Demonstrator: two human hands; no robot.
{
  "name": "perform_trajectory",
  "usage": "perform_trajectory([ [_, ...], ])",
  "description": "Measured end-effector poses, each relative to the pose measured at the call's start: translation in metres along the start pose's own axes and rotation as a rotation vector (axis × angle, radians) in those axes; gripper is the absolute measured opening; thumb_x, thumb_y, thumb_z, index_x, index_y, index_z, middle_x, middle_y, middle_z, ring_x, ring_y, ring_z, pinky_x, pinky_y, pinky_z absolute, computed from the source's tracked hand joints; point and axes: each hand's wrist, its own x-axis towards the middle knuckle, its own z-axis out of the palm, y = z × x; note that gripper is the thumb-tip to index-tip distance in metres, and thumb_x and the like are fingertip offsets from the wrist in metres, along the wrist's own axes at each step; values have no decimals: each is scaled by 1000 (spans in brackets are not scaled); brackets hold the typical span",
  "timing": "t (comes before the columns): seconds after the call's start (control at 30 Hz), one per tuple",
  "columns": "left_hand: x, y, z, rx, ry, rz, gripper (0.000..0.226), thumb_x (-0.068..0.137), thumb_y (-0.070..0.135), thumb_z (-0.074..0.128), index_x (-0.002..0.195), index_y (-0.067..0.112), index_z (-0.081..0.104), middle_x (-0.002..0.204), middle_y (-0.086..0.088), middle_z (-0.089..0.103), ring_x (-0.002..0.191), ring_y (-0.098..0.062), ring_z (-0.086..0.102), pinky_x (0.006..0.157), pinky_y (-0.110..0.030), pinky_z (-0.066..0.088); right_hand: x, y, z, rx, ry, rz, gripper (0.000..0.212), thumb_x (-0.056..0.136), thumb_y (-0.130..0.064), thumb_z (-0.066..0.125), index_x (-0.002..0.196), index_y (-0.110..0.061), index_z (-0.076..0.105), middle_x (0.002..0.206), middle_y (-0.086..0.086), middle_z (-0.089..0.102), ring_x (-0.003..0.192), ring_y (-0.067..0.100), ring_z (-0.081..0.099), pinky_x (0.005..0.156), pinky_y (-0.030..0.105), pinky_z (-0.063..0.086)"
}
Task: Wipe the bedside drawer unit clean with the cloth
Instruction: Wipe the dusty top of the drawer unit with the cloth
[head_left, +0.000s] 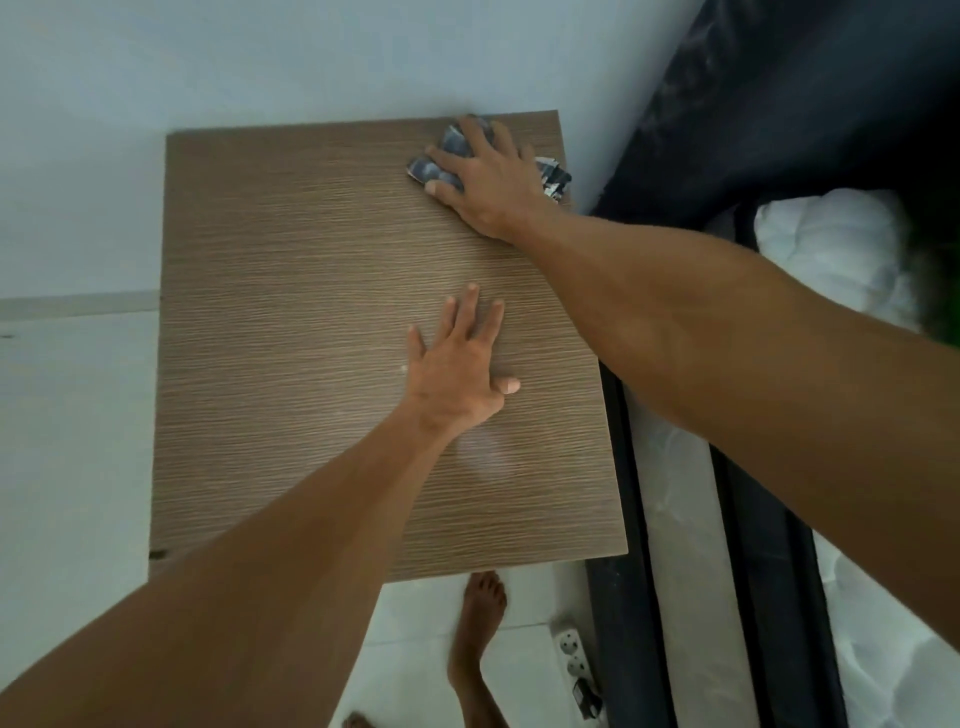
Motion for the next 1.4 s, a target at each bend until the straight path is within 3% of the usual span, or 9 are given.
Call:
perform_trajectory([
  [0.17,6,2,-7,12,-17,-21,94,86,52,59,153,32,-5,160,4,-23,149,-20,-14,117,-61,5,-46,20,8,-18,43,36,54,98,-57,34,148,-38,37,163,0,19,145,37,22,112,59,25],
  [0.37,9,6,-14,39,-15,-28,97,85,54,60,153,31,-4,161,2,-21,150,-22,-11,115,-63,11,-120,54,12,-62,107,-32,44,93,-36,56,132,-16,60,146,12,46,112,45,48,86,55,50],
  [0.5,10,4,-11,36,-19,-22,96,86,52,60,153,31,-5,161,3,-21,150,-22,-12,115,-63,9,-97,71,-6,-62,143,28,37,95,-30,53,126,-13,64,147,11,43,114,41,48,89,49,49],
  [0.6,12,2,-9,24,-30,-33,96,86,53,60,153,33,-4,161,5,-22,150,-20,-13,116,-62,7,-57,68,-18,38,186,103,44,96,-39,48,133,-18,59,150,11,39,122,41,45,98,47,44],
  [0.7,13,2,-11,38,-36,-35,96,85,54,60,153,32,-4,161,5,-21,150,-21,-12,116,-62,7,-41,57,-2,74,84,134,60,93,-59,32,143,-31,48,159,9,27,134,39,36,109,52,34],
  [0.8,13,2,-11,49,-22,-33,97,84,54,61,154,31,-2,161,4,-19,150,-22,-10,116,-62,8,-75,43,21,119,50,199,59,96,-63,26,150,-42,32,166,1,7,146,36,16,112,59,25],
  [0.9,10,2,-10,61,-5,-32,96,85,55,59,154,30,-1,162,2,-17,150,-23,-8,116,-62,9,-121,29,28,130,10,198,57,98,-62,24,152,-43,26,166,-2,1,149,35,6,109,66,26],
  [1.17,-28,-9,17,128,103,35,66,98,39,40,153,19,11,164,-2,-1,150,-25,4,114,-60,16,-239,-14,62,101,14,286,55,96,-66,21,148,-51,24,166,-6,1,145,39,15,98,64,41],
  [1.4,-84,-34,34,125,56,84,61,99,31,40,152,17,16,163,-6,5,149,-29,8,114,-57,22,-324,-50,89,30,37,338,55,97,-64,23,150,-47,24,166,-2,6,136,37,28,95,61,42],
])
